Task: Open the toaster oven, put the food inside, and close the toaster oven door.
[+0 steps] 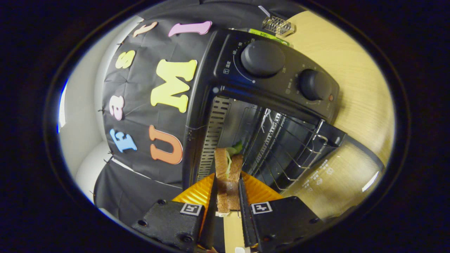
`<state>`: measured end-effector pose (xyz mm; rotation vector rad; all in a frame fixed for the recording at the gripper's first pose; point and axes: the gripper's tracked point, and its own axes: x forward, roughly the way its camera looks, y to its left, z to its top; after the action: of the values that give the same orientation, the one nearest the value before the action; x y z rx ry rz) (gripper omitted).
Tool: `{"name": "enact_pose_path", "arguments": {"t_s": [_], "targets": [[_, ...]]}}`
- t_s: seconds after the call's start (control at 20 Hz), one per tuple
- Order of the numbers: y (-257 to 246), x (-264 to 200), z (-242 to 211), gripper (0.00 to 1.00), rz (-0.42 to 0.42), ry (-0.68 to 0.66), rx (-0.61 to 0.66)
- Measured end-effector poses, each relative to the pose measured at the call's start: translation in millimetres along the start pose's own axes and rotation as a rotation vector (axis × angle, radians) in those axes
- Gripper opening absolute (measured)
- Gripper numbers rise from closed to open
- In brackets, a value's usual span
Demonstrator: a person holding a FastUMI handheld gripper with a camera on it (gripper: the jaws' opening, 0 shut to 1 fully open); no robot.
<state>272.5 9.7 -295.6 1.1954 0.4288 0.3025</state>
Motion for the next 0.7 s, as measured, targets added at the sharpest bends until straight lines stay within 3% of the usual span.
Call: {"name": "enact_pose_path", "arguments": {"t_s": [0.2,0.4,0.5,0.6,0.7], "targets": [[-11.0,25.4,0.7,0.37,-0.014,0.009,-0.048],[-19.0,23.1,6.4,0.39,-0.032,0.024,-0.106],[-20.8,16.7,7.0,0.40,-0.072,0.047,-0.194],[-24.6,7.9,12.4,0.45,-0.112,0.056,-0.303],[-23.3,7.7,20.4,0.59,-0.144,0.021,-0.440]]}}
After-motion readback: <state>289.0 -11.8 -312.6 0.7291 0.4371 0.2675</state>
